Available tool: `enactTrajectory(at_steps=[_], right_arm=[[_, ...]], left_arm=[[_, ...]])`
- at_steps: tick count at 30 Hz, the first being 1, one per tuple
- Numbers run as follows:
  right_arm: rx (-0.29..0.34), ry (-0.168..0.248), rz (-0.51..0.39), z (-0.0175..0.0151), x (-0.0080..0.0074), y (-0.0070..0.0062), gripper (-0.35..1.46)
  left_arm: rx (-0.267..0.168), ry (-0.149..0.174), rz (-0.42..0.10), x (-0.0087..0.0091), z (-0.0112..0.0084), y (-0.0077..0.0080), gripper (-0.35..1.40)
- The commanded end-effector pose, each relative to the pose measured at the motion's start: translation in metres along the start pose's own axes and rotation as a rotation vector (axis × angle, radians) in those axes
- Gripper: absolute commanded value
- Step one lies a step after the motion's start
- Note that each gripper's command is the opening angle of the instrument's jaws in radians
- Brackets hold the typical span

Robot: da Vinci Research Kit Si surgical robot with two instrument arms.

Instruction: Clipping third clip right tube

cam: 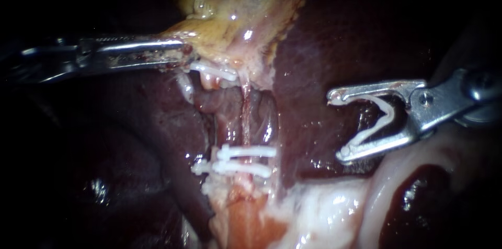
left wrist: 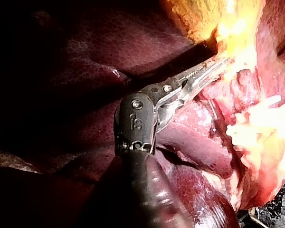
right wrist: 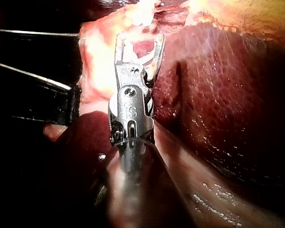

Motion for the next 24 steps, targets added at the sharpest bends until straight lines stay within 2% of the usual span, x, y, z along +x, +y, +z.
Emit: enactTrajectory(at_steps=[1, 4, 6, 7, 10, 13, 18, 21, 24], right_arm=[[0.000, 0.000, 0.000, 0.0000, 0.0000, 0.0000, 0.50], [0.000, 0.000, 0.000, 0.0000, 0.0000, 0.0000, 0.50], [0.000, 0.000, 0.000, 0.0000, 0.0000, 0.0000, 0.50], [0.000, 0.000, 0.000, 0.0000, 0.0000, 0.0000, 0.50], [0.000, 0.000, 0.000, 0.0000, 0.0000, 0.0000, 0.50], [-0.001, 0.000, 0.001, 0.0001, 0.0000, 0.0001, 0.50], [-0.008, 0.000, 0.011, 0.0011, 0.0005, 0.0006, 0.50], [-0.020, 0.003, 0.135, 0.0028, 0.0011, 0.0015, 0.50], [-0.035, 0.005, 0.212, 0.0050, 0.0016, 0.0027, 0.50]], left_arm=[[-0.002, -0.001, 0.000, 0.0001, -0.0001, 0.0001, -0.35], [-0.011, -0.004, -0.006, 0.0011, -0.0009, 0.0001, -0.35], [-0.012, -0.008, -0.015, 0.0026, -0.0019, 0.0004, -0.35], [-0.013, 0.003, -0.026, 0.0034, -0.0024, 0.0005, -0.35], [-0.015, 0.035, -0.011, 0.0058, -0.0040, 0.0012, -0.35], [-0.015, 0.048, 0.002, 0.0074, -0.0052, 0.0018, -0.35], [-0.012, 0.052, 0.008, 0.0074, -0.0056, 0.0022, -0.35], [-0.011, 0.052, 0.010, 0.0071, -0.0055, 0.0022, -0.35], [-0.010, 0.053, 0.011, 0.0069, -0.0053, 0.0022, -0.35]])
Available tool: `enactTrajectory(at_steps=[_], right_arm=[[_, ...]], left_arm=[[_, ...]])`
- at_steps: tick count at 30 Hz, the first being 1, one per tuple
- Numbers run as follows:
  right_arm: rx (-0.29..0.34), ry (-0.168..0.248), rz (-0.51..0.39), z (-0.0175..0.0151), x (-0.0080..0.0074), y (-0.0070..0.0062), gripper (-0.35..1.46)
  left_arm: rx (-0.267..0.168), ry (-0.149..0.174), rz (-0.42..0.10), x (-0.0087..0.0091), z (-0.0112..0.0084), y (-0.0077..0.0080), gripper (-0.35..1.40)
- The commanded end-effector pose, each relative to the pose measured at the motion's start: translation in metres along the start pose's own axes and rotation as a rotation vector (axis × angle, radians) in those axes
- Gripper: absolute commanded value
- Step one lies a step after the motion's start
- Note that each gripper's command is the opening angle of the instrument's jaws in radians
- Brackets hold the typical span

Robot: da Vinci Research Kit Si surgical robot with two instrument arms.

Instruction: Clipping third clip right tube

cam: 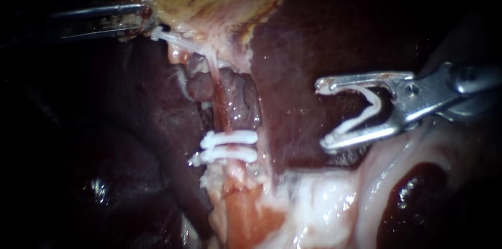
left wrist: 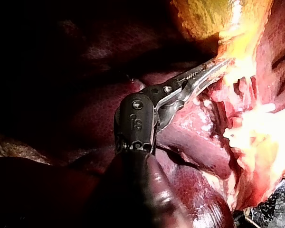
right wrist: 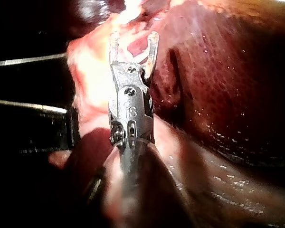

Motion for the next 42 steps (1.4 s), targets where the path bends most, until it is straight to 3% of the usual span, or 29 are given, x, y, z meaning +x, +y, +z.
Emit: enactTrajectory(at_steps=[1, 5, 13, 18, 25, 30, 37, 42], right_arm=[[-0.002, -0.002, 0.015, 0.0005, 0.0001, 0.0003, 0.50], [-0.024, 0.002, 0.087, 0.0041, 0.0008, 0.0019, 0.50], [-0.056, 0.006, 0.146, 0.0086, 0.0010, 0.0041, 0.50], [-0.064, 0.019, 0.162, 0.0111, 0.0008, 0.0047, 0.50], [-0.011, 0.100, 0.198, 0.0129, 0.0017, 0.0047, 0.50], [0.049, 0.178, 0.230, 0.0127, 0.0030, 0.0037, 0.50], [0.116, 0.231, 0.242, 0.0118, 0.0058, 0.0020, 0.49], [0.126, 0.237, 0.247, 0.0110, 0.0072, 0.0016, 0.48]], left_arm=[[0.000, 0.000, 0.002, -0.0001, 0.0001, 0.0000, -0.35], [0.001, 0.001, 0.003, -0.0003, 0.0002, 0.0000, -0.35], [0.004, 0.002, 0.005, -0.0006, 0.0005, 0.0001, -0.35], [0.005, 0.002, 0.006, -0.0008, 0.0007, 0.0001, -0.35], [0.006, 0.002, 0.006, -0.0008, 0.0008, 0.0002, -0.35], [0.006, 0.003, 0.007, -0.0009, 0.0009, 0.0002, -0.35], [0.005, 0.005, 0.007, -0.0009, 0.0009, 0.0002, -0.35], [0.005, 0.005, 0.007, -0.0009, 0.0008, 0.0001, -0.35]])
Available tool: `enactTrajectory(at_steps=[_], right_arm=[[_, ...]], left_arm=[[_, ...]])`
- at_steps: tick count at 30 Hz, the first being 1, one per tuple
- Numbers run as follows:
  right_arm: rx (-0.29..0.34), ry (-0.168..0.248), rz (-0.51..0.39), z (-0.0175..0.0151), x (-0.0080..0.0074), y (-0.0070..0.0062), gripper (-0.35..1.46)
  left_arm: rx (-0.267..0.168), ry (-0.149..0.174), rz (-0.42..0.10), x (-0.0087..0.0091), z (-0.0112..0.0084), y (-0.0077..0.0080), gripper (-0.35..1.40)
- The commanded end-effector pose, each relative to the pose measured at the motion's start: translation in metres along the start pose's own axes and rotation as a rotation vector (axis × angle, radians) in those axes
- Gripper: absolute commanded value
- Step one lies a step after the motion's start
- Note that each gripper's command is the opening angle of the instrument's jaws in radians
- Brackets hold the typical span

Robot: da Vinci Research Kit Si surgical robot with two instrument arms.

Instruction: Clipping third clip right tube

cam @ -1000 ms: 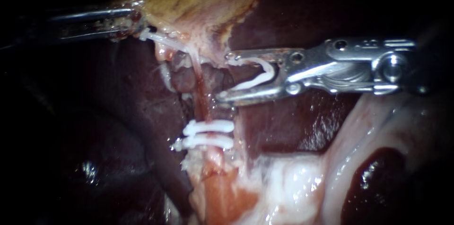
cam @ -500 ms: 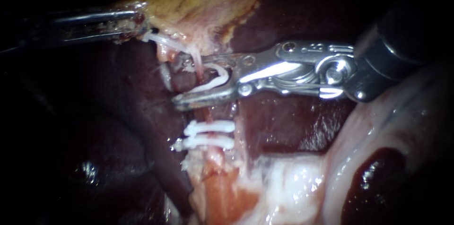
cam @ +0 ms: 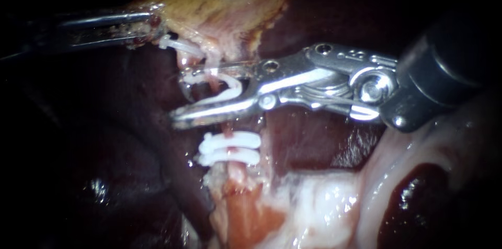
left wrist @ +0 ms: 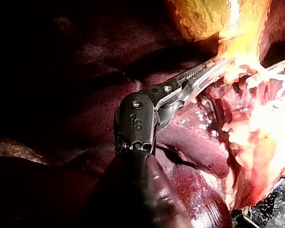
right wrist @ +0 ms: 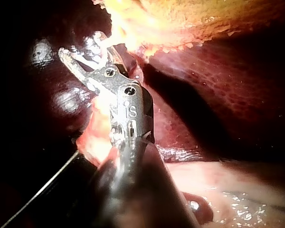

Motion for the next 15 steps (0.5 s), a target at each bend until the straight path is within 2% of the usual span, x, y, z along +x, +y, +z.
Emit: enactTrajectory(at_steps=[1, 8, 15], right_arm=[[0.001, -0.001, 0.001, -0.0001, 0.0001, 0.0000, 0.47], [0.004, -0.001, 0.002, -0.0010, 0.0001, 0.0002, 0.32], [0.007, -0.002, 0.014, -0.0015, 0.0000, 0.0001, 0.00]], left_arm=[[0.000, 0.000, 0.000, 0.0000, 0.0000, 0.0000, -0.35], [0.000, 0.000, 0.000, 0.0000, 0.0000, 0.0000, -0.35], [0.000, 0.000, 0.000, 0.0000, 0.0000, 0.0000, -0.35]])
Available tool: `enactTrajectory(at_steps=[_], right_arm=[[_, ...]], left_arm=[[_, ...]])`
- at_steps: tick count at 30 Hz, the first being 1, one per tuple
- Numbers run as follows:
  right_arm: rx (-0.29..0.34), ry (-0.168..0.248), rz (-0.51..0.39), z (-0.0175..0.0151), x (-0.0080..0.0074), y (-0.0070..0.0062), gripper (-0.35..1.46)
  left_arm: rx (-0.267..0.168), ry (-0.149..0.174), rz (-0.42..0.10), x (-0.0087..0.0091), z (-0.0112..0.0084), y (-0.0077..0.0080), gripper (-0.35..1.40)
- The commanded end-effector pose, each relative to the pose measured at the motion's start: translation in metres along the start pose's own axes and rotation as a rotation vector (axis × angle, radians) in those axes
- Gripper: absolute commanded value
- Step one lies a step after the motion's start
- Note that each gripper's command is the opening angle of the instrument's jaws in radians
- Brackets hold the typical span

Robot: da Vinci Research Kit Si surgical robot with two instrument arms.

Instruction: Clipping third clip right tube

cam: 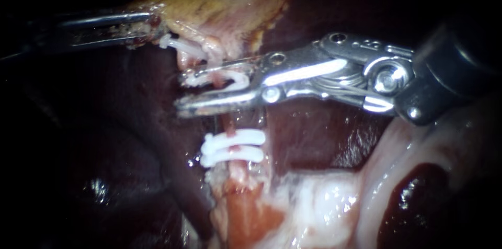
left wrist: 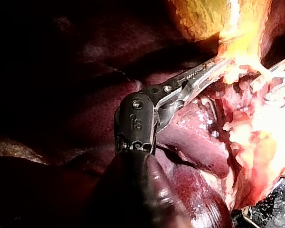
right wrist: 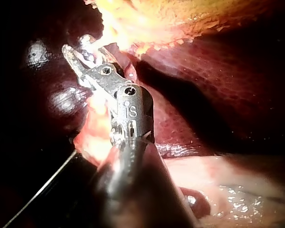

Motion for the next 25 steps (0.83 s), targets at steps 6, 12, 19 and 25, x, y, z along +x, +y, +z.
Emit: enactTrajectory(at_steps=[6, 12, 19, 25], right_arm=[[0.001, 0.000, 0.043, -0.0002, 0.0000, -0.0001, -0.24], [-0.003, -0.020, 0.074, -0.0008, 0.0001, -0.0002, -0.35], [-0.011, -0.045, 0.080, -0.0010, 0.0000, -0.0003, -0.35], [0.002, -0.050, 0.080, -0.0009, -0.0003, 0.0003, -0.19]], left_arm=[[0.000, 0.000, 0.000, -0.0001, 0.0000, 0.0000, -0.35], [0.000, 0.000, 0.000, 0.0000, 0.0000, 0.0000, -0.35], [0.000, 0.000, 0.000, -0.0001, 0.0000, 0.0000, -0.35], [0.000, 0.000, 0.001, -0.0001, 0.0001, 0.0000, -0.35]])
